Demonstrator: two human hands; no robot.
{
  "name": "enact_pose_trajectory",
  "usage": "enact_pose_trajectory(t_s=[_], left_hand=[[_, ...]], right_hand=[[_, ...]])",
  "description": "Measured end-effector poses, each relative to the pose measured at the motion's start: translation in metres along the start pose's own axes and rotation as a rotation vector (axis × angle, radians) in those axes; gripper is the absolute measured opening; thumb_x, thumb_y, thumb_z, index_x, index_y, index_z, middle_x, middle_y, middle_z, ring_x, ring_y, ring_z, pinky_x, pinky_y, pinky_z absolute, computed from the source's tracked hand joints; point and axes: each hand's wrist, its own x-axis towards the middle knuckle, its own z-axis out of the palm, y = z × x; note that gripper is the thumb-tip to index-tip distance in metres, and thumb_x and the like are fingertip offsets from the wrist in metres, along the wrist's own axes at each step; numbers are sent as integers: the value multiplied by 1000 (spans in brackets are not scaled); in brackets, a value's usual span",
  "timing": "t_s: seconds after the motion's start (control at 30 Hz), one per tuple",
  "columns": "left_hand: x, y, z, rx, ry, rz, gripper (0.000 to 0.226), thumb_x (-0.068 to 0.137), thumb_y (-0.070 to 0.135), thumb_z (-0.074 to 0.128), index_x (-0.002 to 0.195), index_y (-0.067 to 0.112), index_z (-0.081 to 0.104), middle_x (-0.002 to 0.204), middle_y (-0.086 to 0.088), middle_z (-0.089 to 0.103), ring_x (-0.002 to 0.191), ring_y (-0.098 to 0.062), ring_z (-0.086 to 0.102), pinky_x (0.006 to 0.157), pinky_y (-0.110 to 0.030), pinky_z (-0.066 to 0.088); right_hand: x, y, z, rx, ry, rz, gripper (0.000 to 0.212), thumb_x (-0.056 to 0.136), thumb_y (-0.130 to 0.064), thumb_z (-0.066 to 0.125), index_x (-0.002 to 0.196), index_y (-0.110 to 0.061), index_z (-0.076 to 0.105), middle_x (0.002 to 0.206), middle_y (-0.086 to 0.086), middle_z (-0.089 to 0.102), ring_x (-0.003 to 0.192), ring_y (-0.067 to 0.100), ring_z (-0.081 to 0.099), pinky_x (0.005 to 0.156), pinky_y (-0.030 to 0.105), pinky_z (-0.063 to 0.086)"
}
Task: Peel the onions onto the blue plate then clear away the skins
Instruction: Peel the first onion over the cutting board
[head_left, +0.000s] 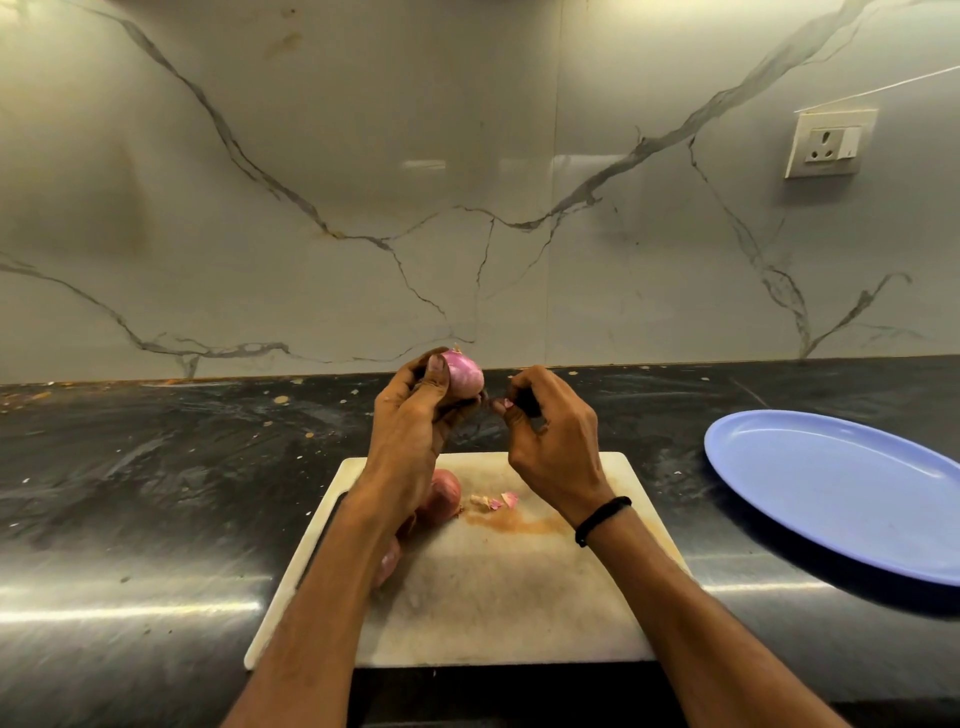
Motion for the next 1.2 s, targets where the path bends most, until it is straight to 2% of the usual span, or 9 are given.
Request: enact_pose_trajectory(t_s=[0.13, 0.23, 0.3, 0.47, 0.67, 0.83, 0.97, 1.1, 1.2], left_hand=[[-2, 4, 1, -49, 3, -24, 46, 88, 32, 57, 125, 4, 60, 124, -20, 64, 106, -31, 68, 85, -34, 60], [-3, 4, 2, -1, -26, -44, 34, 92, 31, 53, 116, 10, 65, 117, -16, 68, 104, -28, 69, 81, -34, 61], [-4, 3, 2, 46, -39, -47, 28, 99, 29, 48, 113, 12, 66, 113, -15, 69, 97, -25, 70, 77, -31, 61], [-4, 1, 2, 85, -67, -88, 36, 104, 26, 41, 126, 6, 61, 115, -18, 66, 79, -13, 70, 62, -21, 57], [-5, 2, 4, 94, -108, -69, 56, 87, 36, 52, 133, 4, 58, 124, -21, 64, 98, -23, 67, 70, -24, 58], [-5, 3, 2, 69, -95, -84, 40, 99, 28, 46, 130, 6, 59, 125, -19, 63, 100, -24, 67, 67, -23, 58], [-6, 3, 4, 87, -102, -75, 46, 89, 34, 50, 127, 10, 62, 122, -16, 66, 103, -24, 67, 69, -23, 58], [-6, 1, 4, 88, -105, -73, 47, 86, 36, 53, 123, 10, 63, 121, -19, 67, 107, -28, 68, 76, -27, 60], [-5, -3, 3, 93, -115, -70, 48, 89, 36, 53, 125, 6, 63, 121, -21, 66, 104, -27, 68, 76, -27, 59]], right_hand=[[1, 3, -2, -30, 23, 33, 21, 82, 7, 69, 98, -5, 63, 97, 6, 62, 87, 8, 54, 79, 13, 49], [2, 3, -2, 12, -30, 47, 38, 78, -1, 76, 113, -8, 63, 117, 8, 54, 106, 8, 50, 90, 17, 50], [2, 2, -1, 54, -59, 21, 45, 78, -13, 80, 118, -8, 61, 122, 10, 51, 112, 12, 50, 93, 18, 50], [2, 0, 2, 71, -85, -22, 47, 79, -16, 83, 118, -4, 59, 116, 11, 58, 105, 14, 55, 90, 18, 52], [0, -1, 3, 86, -100, -26, 48, 80, -16, 82, 120, -3, 58, 114, 9, 61, 100, 15, 60, 89, 19, 52], [1, 0, 3, 94, -97, -8, 53, 80, -20, 82, 124, -7, 56, 117, 9, 60, 102, 12, 58, 90, 18, 51], [1, 2, 2, 69, -125, -32, 44, 84, -22, 79, 122, -11, 59, 115, 8, 59, 99, 13, 60, 87, 22, 55], [1, 4, 1, 33, -132, -27, 43, 86, -22, 78, 123, -10, 60, 113, 7, 60, 97, 8, 56, 87, 9, 47], [1, 7, -1, 15, -146, -30, 43, 87, -16, 75, 127, -8, 59, 114, 8, 59, 99, 10, 56, 88, 6, 45]])
